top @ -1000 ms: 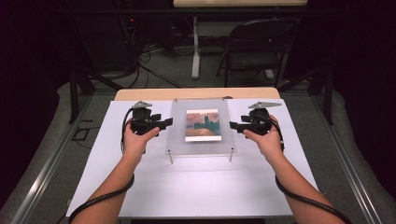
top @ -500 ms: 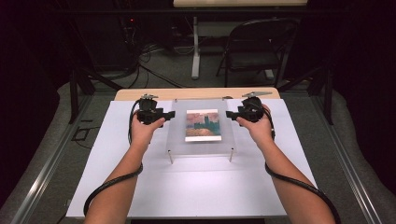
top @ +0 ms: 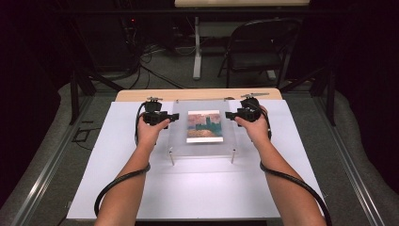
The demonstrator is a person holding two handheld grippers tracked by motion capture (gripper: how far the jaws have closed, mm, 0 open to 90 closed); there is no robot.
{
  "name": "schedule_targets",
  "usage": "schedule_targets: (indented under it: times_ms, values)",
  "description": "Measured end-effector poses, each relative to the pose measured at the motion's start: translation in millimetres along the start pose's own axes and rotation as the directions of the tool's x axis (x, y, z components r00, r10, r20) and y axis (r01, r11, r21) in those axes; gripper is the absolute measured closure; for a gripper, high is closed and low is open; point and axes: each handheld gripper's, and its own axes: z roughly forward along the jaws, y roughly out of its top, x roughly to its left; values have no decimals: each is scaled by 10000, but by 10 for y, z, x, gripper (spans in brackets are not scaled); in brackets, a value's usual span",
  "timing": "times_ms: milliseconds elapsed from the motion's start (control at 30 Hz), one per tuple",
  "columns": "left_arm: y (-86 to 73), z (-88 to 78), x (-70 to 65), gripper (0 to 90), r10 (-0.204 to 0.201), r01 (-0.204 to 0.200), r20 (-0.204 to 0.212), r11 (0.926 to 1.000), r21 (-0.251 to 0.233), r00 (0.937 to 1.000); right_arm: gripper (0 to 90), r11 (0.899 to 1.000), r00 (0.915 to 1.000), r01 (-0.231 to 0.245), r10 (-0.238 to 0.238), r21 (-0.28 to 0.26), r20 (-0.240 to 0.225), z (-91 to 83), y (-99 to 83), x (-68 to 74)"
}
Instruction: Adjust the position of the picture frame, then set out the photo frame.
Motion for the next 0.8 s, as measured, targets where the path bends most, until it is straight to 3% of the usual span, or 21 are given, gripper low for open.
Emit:
schedule_targets:
  times_ms: [400,800]
  values:
    - [-37,112,47,367,-658,657,172,9978,64,9977,345,9988,9988,-416,422,240,-247,137,-54,-25]
    - [-87,185,53,367,-1044,1025,480,9939,401,9934,339,9943,9948,-731,782,778,-646,250,-102,16]
